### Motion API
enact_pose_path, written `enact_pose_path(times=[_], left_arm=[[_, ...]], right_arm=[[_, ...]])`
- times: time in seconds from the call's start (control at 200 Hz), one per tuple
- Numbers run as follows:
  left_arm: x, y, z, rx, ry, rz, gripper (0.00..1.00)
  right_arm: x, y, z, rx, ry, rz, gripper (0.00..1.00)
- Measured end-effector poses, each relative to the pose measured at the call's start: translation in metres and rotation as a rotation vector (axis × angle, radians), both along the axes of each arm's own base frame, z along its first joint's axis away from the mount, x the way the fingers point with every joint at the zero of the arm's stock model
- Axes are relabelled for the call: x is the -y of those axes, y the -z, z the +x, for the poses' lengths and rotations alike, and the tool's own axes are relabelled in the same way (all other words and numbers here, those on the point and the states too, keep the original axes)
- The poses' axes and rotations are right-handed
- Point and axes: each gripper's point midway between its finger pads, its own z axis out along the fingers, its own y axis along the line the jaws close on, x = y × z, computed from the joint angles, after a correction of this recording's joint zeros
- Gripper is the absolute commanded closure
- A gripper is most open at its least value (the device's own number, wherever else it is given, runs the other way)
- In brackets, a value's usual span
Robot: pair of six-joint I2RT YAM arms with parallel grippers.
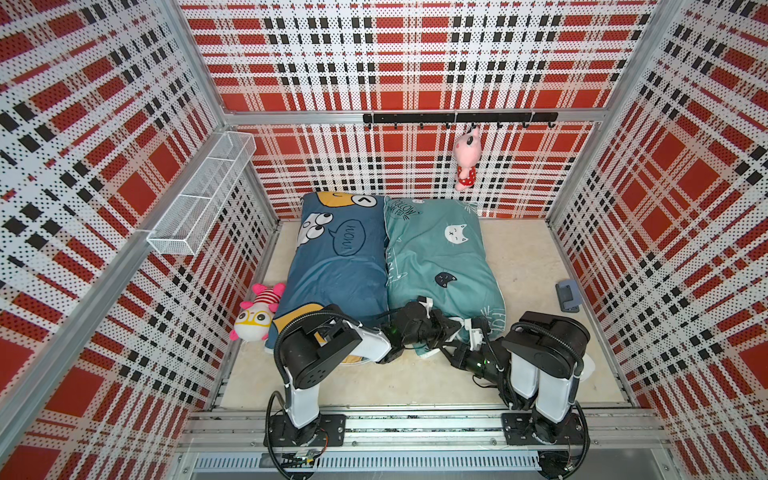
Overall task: Zip up pillowcases
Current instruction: Adjust the zipper on the pillowcase, then zip the zipper on the pillowcase.
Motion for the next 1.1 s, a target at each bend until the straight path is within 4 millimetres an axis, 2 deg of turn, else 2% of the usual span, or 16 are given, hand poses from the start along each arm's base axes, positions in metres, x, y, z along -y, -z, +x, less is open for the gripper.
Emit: enact_pose_path(times=[0.095, 0.226, 0.416, 0.516, 0.656, 0.757, 1.002, 1.102], left_arm=[[-0.003, -0.004, 0.004, 0.036, -0.021, -0.003, 1.0], [-0.012, -0.005, 0.006, 0.078, -0.049, 0.018, 1.0], [-0.034, 0.023, 0.0, 0.083, -0.074, 0.114, 1.0], [-0.042, 0.034, -0.007, 0.083, -0.076, 0.162, 1.0], [-0.046, 0.036, -0.013, 0.092, -0.073, 0.181, 1.0], [-0.043, 0.037, -0.018, 0.093, -0.062, 0.187, 1.0], [-0.028, 0.039, -0.042, 0.083, -0.008, 0.178, 1.0], [-0.024, 0.041, -0.048, 0.077, 0.002, 0.178, 1.0]], right_arm=[[-0.004, -0.008, -0.008, -0.004, -0.031, 0.029, 0.63], [-0.008, -0.025, -0.011, 0.019, -0.054, 0.061, 0.55], [-0.007, -0.06, -0.016, 0.067, -0.076, 0.099, 0.42], [0.006, -0.08, -0.021, 0.111, -0.059, 0.08, 0.41], [0.042, -0.1, -0.015, 0.162, 0.032, 0.061, 0.42], [0.059, -0.086, -0.016, 0.11, 0.075, 0.011, 0.44], [0.067, -0.027, -0.026, -0.127, 0.085, -0.122, 0.51], [0.067, -0.014, -0.026, -0.186, 0.097, -0.142, 0.51]])
